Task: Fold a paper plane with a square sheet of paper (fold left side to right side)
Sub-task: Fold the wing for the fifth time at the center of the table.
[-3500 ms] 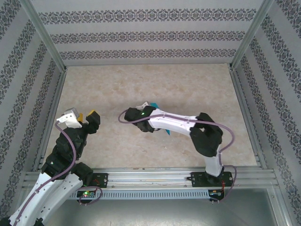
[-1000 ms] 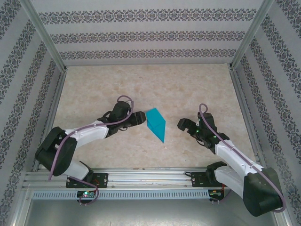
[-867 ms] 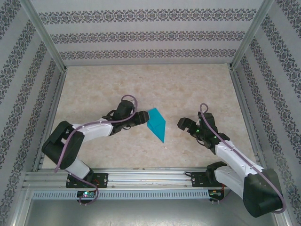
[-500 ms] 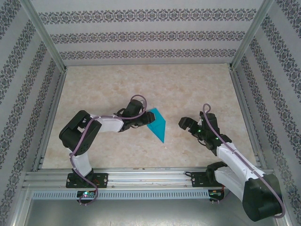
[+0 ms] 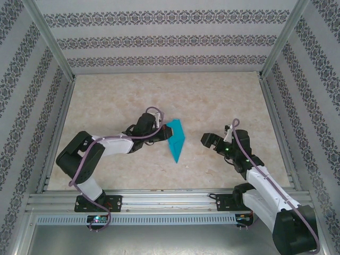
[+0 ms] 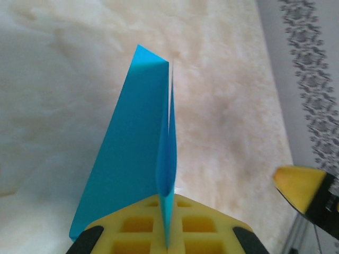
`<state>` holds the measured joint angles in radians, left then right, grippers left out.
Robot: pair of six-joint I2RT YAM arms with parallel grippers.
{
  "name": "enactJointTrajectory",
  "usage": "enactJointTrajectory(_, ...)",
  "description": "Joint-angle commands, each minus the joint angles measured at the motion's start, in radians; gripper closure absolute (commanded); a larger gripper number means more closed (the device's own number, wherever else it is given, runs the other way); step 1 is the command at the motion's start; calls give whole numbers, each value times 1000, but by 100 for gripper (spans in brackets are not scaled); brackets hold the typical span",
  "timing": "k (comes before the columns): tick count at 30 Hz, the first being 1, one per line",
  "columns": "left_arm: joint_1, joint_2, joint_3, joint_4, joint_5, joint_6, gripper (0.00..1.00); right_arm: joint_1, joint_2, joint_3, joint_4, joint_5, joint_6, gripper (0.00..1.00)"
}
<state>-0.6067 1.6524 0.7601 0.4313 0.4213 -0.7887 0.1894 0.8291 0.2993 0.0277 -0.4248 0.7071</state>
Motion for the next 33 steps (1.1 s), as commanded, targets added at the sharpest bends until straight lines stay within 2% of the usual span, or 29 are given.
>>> enactJointTrajectory(1, 29, -83, -55, 123, 103, 88, 100, -18, -12, -22, 170, -159, -16, 2)
enactJointTrajectory(8, 64, -247, -99, 98, 305, 210, 100, -37, 43, 32, 236, -373, -72, 2)
enactJointTrajectory(13, 64, -338, -129, 80, 373, 259, 100, -28, 134, 105, 279, -549, -85, 2)
enactJointTrajectory(16, 65, -364, -152, 116, 406, 245, 100, 9, 180, 142, 282, -601, -105, 2)
enactJointTrajectory(20, 65, -369, -163, 130, 439, 235, 100, 94, 236, 184, 290, -596, -131, 2)
enactJointTrajectory(23, 66, -368, -171, 140, 442, 229, 100, 144, 286, 224, 293, -591, -135, 8)
enactJointTrajectory(25, 64, -368, -174, 128, 428, 234, 100, 162, 318, 254, 292, -600, -132, 17)
enactJointTrajectory(33, 67, -369, -179, 58, 384, 272, 100, 174, 395, 322, 260, -593, -143, 42)
